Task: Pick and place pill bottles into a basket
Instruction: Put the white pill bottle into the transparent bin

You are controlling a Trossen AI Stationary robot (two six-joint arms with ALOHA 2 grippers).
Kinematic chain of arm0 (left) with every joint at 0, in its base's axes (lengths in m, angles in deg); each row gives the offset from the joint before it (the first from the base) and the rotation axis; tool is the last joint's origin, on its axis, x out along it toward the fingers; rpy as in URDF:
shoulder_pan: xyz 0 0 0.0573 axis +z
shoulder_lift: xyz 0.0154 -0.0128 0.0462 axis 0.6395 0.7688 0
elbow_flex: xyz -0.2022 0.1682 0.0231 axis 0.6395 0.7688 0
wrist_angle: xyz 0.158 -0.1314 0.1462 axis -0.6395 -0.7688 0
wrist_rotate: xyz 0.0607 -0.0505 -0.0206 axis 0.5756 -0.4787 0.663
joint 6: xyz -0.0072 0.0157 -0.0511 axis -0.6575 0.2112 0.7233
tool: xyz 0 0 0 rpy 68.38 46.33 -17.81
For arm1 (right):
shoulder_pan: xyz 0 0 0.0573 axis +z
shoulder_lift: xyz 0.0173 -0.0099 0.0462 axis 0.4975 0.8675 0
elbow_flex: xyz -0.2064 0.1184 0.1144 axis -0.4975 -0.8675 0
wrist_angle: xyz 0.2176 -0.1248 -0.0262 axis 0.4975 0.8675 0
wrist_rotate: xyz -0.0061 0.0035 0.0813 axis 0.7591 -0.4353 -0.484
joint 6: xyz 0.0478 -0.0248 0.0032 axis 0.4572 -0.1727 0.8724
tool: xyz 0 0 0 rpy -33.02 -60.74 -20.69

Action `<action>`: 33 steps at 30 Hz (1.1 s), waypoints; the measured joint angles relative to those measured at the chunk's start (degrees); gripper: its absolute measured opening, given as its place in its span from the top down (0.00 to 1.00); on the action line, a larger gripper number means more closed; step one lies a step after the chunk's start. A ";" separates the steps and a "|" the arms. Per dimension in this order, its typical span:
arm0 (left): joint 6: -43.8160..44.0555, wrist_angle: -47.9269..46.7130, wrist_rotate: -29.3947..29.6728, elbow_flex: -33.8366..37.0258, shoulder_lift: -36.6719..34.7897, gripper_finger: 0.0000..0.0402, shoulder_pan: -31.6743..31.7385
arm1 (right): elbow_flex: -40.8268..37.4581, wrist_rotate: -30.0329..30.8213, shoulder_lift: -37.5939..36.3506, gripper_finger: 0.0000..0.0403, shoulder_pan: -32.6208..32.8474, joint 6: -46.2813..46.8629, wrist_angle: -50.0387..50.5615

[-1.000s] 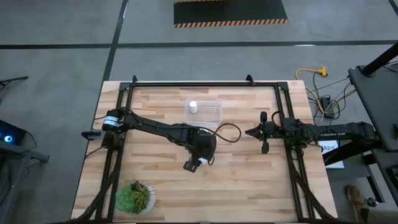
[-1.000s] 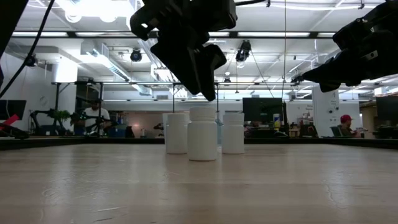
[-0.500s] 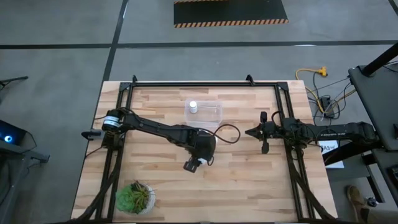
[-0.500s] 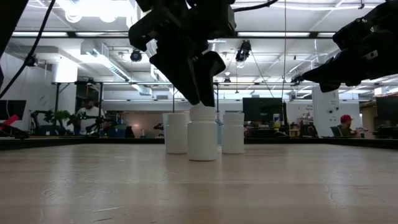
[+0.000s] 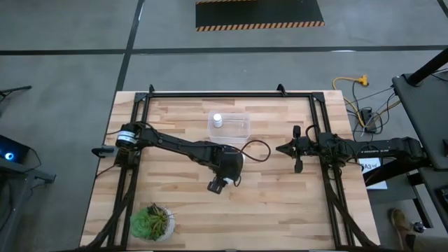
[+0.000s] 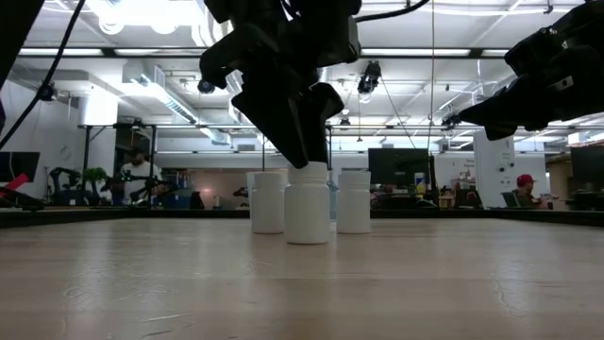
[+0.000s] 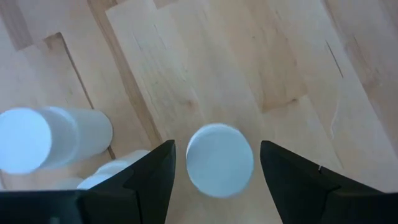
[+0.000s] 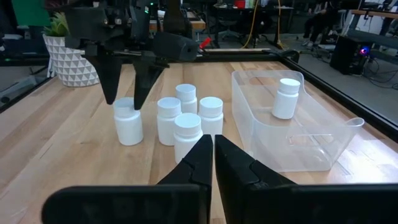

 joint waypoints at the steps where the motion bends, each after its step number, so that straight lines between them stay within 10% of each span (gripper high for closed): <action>1: -0.02 0.25 0.00 -0.02 0.21 0.46 0.00 | 0.00 -0.02 0.00 0.98 -0.02 0.02 0.00; 33: 0.09 0.38 0.26 0.13 2.02 0.48 0.00 | 0.00 -0.02 0.00 0.98 0.00 0.03 0.45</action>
